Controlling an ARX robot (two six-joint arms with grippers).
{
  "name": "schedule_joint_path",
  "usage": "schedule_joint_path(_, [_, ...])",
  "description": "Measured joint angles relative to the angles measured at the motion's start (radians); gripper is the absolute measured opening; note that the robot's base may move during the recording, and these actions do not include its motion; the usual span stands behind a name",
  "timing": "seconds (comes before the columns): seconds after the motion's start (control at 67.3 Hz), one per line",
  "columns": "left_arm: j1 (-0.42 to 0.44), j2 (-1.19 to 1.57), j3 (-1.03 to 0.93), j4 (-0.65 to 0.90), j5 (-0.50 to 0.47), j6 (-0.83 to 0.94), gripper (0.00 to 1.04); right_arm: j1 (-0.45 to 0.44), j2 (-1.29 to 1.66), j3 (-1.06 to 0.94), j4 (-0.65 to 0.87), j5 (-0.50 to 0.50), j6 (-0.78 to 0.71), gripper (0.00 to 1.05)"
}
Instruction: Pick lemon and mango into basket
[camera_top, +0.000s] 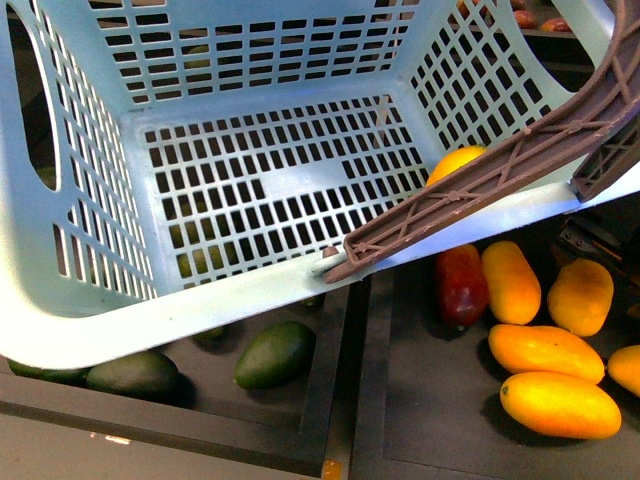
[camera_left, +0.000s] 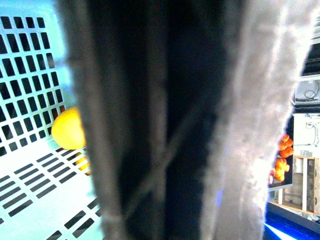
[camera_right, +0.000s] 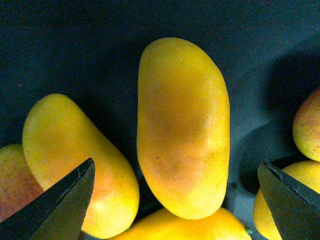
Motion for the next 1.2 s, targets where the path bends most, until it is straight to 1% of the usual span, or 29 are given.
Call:
schedule_joint_path(0.268, [0.0, 0.0, 0.0, 0.0, -0.001, 0.0, 0.15, -0.013, 0.091, 0.074, -0.008, 0.011, 0.007, 0.96])
schedule_joint_path(0.52, [0.0, 0.0, 0.0, 0.0, 0.0, 0.0, 0.15, -0.006, 0.176, 0.139, -0.027, 0.018, 0.029, 0.96])
schedule_joint_path(0.535, [0.0, 0.0, 0.0, 0.0, -0.001, 0.0, 0.15, -0.006, 0.18, 0.141, -0.027, 0.02, 0.03, 0.95])
schedule_joint_path(0.58, [0.0, 0.0, 0.0, 0.0, -0.002, 0.0, 0.15, -0.005, 0.188, 0.143, -0.031, 0.023, 0.035, 0.86])
schedule_joint_path(0.595, [0.0, 0.0, 0.0, 0.0, -0.002, 0.0, 0.15, -0.005, 0.189, 0.143, -0.031, 0.022, 0.038, 0.84])
schedule_joint_path(0.639, [0.0, 0.0, 0.0, 0.0, -0.001, 0.0, 0.15, -0.005, 0.19, 0.137, -0.022, 0.022, 0.048, 0.74])
schedule_joint_path(0.743, [0.0, 0.0, 0.0, 0.0, 0.0, 0.0, 0.15, -0.012, 0.179, 0.111, 0.01, 0.006, 0.049, 0.66])
schedule_joint_path(0.847, [0.0, 0.0, 0.0, 0.0, 0.0, 0.0, 0.15, -0.047, 0.113, 0.032, 0.055, -0.029, 0.043, 0.65])
schedule_joint_path(0.951, [0.0, 0.0, 0.0, 0.0, 0.0, 0.0, 0.15, -0.085, 0.012, -0.043, 0.077, -0.044, -0.002, 0.65])
schedule_joint_path(1.041, [0.0, 0.0, 0.0, 0.0, -0.001, 0.0, 0.15, -0.129, -0.151, -0.136, 0.092, -0.08, -0.074, 0.65])
schedule_joint_path(1.07, [0.0, 0.0, 0.0, 0.0, -0.001, 0.0, 0.15, -0.143, -0.225, -0.171, 0.092, -0.105, -0.109, 0.65])
schedule_joint_path(1.204, [0.0, 0.0, 0.0, 0.0, 0.0, 0.0, 0.15, -0.157, -0.451, -0.257, 0.064, -0.167, -0.198, 0.64])
